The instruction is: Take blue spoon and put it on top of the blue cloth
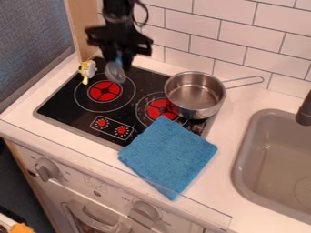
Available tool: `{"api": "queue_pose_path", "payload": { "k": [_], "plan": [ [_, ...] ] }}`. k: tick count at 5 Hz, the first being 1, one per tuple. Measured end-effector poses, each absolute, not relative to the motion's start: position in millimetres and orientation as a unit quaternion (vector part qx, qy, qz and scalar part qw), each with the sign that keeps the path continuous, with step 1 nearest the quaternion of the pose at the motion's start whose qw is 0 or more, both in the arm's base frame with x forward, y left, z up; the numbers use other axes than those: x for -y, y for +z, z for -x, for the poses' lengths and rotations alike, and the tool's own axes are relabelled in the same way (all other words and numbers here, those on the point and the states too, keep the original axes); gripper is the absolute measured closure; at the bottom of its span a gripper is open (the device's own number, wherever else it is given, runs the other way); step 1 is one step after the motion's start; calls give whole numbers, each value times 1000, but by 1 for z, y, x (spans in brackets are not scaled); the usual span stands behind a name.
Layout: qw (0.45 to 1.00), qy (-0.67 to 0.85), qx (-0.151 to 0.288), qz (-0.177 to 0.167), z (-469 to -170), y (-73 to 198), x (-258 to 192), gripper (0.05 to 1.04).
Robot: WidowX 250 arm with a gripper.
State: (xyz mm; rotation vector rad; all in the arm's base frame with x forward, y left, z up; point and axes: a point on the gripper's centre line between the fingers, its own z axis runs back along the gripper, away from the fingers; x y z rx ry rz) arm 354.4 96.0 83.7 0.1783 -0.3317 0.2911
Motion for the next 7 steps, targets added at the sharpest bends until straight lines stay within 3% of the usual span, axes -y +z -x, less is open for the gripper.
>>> {"api": "queue_pose_path", "payload": {
  "k": [1,2,4,5,7],
  "plan": [
    [967,145,186,-94,-344,107,-67,750],
    [967,143,195,-79,-325,117,-21,750],
    [975,114,179,-59,-291,88,46,749],
    [978,110,169,-56,-275,69,51,750],
    [983,88,135,-90,-280,35,52,750]
  ]
}}
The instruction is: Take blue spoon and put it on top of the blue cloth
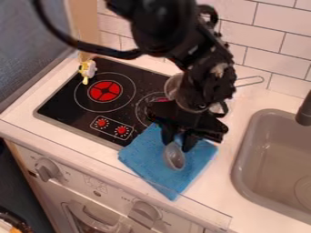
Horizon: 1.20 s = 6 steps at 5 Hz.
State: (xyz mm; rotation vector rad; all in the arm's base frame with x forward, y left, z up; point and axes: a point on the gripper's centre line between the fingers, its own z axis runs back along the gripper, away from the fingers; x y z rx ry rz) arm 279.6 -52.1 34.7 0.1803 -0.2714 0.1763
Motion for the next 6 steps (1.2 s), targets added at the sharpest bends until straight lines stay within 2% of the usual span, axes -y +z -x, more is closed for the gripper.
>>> {"api": "queue_pose_path", "payload": {
  "k": [1,2,3,4,6],
  "plan": [
    [985,80,125,-92,-286,27,53,679],
    [986,83,120,-83,-289,29,50,374],
    [986,77,121,-88,-289,28,47,111],
    [985,80,124,-87,-286,31,45,78],
    [978,112,164,-69,-282,72,41,83]
  ]
}}
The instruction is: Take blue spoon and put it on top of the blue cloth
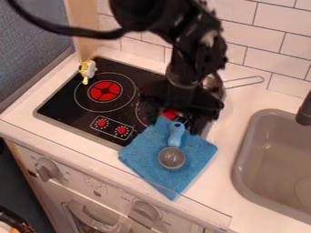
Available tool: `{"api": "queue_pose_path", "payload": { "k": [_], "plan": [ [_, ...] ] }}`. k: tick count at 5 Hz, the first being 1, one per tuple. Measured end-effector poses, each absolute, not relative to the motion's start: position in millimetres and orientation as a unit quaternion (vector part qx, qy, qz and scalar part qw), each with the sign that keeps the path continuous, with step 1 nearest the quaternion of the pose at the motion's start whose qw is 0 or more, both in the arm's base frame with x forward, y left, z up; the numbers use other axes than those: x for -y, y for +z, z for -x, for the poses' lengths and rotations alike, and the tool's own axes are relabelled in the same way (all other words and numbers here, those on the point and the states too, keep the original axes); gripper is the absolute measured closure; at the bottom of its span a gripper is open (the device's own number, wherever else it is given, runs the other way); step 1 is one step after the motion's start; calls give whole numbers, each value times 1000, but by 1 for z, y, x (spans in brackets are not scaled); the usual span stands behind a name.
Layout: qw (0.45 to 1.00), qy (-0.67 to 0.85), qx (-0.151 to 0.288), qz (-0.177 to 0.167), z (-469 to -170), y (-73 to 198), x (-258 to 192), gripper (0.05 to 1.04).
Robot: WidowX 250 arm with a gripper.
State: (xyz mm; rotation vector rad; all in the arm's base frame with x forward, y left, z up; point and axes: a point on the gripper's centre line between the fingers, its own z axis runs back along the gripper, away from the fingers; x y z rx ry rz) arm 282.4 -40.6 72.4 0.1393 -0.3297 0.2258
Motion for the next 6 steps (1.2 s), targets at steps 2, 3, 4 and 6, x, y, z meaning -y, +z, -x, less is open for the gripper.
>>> {"api": "queue_pose_path", "payload": {
  "k": [2,3,4,6],
  "plan": [
    [973,112,192,-64,-280,104,39,83],
    [973,111,192,-64,-280,104,39,83],
    [973,111,192,-65,-280,104,38,83],
    [973,111,192,-64,-280,104,39,83]
  ]
}}
